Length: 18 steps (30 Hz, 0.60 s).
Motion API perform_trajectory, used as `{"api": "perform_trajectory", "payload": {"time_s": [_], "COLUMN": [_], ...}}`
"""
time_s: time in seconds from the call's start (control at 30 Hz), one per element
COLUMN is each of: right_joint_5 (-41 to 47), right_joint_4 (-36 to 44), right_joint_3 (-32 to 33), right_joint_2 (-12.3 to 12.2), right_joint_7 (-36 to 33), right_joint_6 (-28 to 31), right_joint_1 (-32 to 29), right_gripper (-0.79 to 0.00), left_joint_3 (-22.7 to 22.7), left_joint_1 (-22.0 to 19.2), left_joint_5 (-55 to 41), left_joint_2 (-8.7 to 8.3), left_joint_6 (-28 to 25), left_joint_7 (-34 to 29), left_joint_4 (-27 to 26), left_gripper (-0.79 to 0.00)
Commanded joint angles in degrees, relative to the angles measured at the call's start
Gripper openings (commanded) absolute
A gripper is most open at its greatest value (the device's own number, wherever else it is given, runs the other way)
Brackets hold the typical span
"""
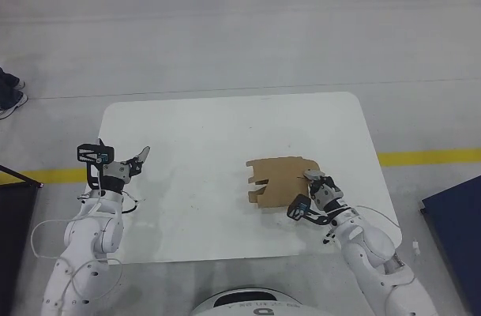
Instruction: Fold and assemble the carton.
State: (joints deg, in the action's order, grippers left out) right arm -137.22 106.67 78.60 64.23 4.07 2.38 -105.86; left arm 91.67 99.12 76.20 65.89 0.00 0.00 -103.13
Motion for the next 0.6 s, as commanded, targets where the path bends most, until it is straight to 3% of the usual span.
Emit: {"api": "perform_trajectory", "payload": {"time_s": [0.0,0.2,0.3,0.57], "right_joint_5": [4.1,17.4,29.8,66.1], "right_joint_4": [0.2,-2.2,-1.9,-5.6], "right_joint_3": [-1.0,-0.5,-1.3,-5.4], "right_joint_2": [0.1,0.7,1.3,2.5], "right_joint_7": [2.7,6.5,6.8,1.1], "right_joint_6": [1.5,5.7,8.9,31.5], "right_joint_1": [0.0,5.5,8.4,14.7], "right_gripper": [-0.785,-0.785,-0.785,-0.785], "left_joint_3": [0.0,0.0,0.0,0.0], "left_joint_1": [0.0,0.0,0.0,0.0], "left_joint_5": [0.0,0.0,0.0,0.0], "left_joint_2": [0.0,0.0,0.0,0.0], "left_joint_6": [0.0,0.0,0.0,0.0], "left_joint_7": [0.0,0.0,0.0,0.0], "left_joint_4": [0.0,0.0,0.0,0.0], "left_gripper": [0.0,0.0,0.0,0.0]}}
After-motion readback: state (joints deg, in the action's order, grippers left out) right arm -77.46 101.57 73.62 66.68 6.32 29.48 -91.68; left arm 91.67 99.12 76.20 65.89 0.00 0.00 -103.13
